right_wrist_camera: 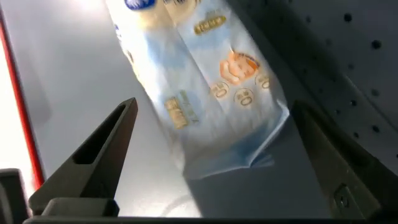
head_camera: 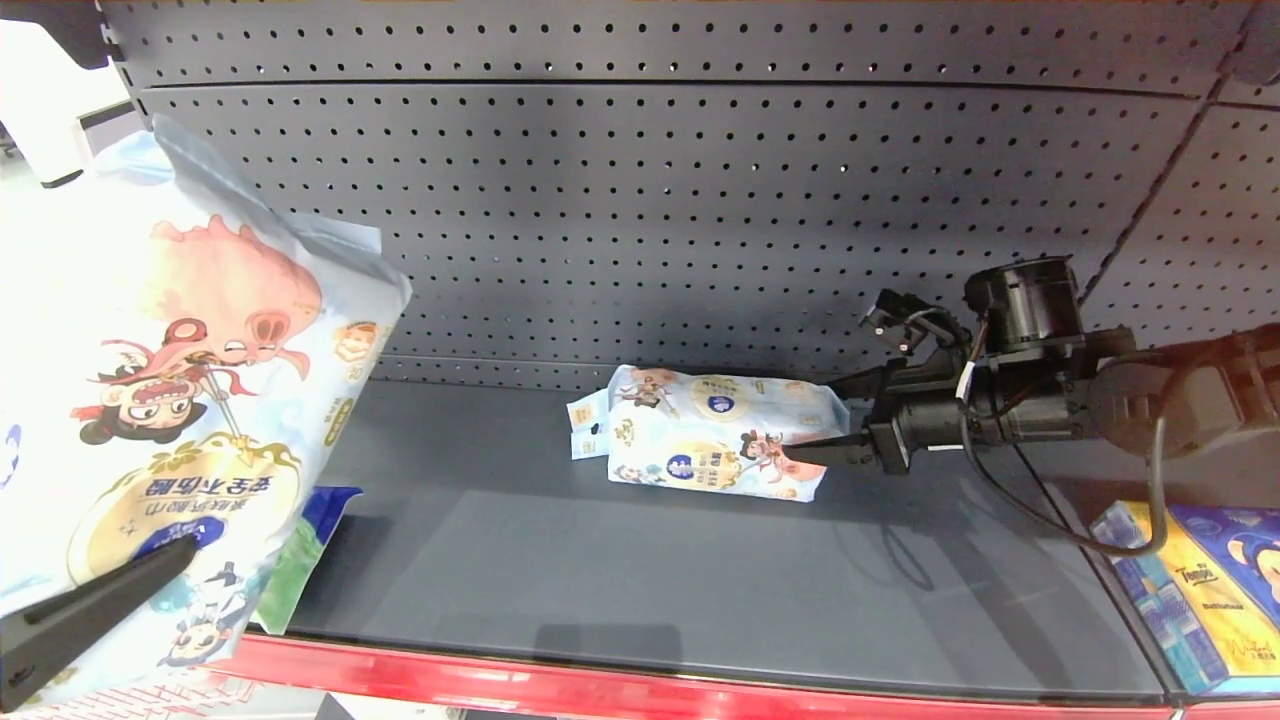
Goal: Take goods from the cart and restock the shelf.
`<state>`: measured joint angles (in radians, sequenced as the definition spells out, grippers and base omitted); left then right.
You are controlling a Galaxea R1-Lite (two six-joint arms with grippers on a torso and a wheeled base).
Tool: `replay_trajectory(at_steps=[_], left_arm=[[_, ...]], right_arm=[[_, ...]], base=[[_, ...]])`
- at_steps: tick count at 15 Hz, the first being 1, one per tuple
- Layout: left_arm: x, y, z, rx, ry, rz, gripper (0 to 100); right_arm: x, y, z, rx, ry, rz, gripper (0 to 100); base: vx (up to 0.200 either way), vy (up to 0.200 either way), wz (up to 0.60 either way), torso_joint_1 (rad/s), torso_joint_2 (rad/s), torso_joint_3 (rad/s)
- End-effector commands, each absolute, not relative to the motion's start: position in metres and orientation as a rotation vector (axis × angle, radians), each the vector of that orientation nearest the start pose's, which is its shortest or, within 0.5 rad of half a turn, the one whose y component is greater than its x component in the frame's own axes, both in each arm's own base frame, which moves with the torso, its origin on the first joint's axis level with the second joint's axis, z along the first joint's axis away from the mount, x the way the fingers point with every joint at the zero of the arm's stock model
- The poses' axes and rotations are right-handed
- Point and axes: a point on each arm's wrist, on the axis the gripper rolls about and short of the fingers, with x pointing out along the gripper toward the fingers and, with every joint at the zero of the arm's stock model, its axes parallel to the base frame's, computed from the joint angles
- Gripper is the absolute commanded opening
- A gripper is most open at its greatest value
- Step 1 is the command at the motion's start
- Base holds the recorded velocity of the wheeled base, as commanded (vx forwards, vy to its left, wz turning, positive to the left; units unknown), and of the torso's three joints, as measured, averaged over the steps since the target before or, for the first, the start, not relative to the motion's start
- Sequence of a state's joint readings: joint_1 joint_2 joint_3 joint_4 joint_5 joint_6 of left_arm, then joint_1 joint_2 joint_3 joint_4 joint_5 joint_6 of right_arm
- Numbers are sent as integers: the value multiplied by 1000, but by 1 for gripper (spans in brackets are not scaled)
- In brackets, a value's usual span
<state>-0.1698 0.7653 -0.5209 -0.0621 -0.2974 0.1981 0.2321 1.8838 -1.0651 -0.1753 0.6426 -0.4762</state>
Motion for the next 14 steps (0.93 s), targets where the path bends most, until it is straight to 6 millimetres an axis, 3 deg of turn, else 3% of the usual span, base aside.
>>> replay_trajectory(at_steps=[1,10,11,14], left_arm=[[69,-19,220,182,139,-483,0],[69,-19,219,180,144,-484,0],[69,-19,219,180,143,-485,0],[69,-19,219,180,144,-484,0]], right_arm=[[339,90,144,-297,446,972,100],[345,107,135,-301,459,1014,100],[346,107,136,-300,456,1012,0],[342,107,132,-301,471,1021,0]], base=[[0,0,0,0,0,0],[0,0,0,0,0,0],[0,0,0,0,0,0],[0,0,0,0,0,0]])
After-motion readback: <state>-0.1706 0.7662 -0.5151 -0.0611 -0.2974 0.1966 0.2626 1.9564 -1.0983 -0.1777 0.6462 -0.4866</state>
